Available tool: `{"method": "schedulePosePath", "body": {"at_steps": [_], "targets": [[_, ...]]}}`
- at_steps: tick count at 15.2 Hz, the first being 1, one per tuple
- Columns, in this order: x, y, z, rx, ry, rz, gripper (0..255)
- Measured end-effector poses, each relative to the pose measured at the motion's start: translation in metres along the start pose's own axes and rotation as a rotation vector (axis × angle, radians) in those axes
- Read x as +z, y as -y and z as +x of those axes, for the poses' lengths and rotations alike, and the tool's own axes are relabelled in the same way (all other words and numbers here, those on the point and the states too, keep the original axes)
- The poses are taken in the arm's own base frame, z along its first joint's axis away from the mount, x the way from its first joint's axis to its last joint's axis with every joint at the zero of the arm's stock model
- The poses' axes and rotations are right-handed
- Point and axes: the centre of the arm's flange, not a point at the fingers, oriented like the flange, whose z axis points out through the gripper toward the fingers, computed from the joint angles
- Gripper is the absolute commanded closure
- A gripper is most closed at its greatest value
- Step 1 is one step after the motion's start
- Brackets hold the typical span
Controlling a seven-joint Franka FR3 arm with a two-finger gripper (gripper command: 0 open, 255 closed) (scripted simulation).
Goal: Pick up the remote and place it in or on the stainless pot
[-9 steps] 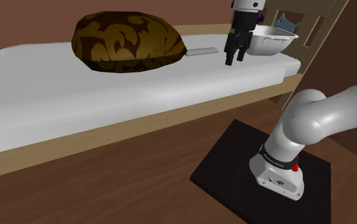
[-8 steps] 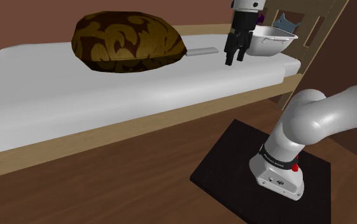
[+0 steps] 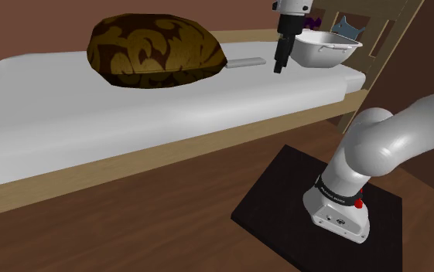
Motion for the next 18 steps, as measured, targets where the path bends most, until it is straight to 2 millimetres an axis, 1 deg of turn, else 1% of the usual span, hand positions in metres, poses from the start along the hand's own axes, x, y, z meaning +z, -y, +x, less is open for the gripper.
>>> {"method": "schedulePosePath", "body": {"at_steps": [2,3,4,5,9,14,16,18], "targets": [[0.003,-0.020,0.014,-0.077,-0.002,-0.009,0],[0.005,-0.031,0.018,-0.115,-0.003,-0.013,0],[0.004,-0.040,0.024,-0.154,-0.004,-0.018,0],[0.003,-0.054,0.034,-0.190,-0.006,-0.023,0],[0.004,-0.091,0.067,-0.344,-0.010,-0.040,0],[0.005,-0.125,0.116,-0.536,-0.015,-0.062,0],[0.004,-0.140,0.139,-0.612,-0.016,-0.071,0],[0.002,-0.150,0.162,-0.688,-0.019,-0.081,0]]}}
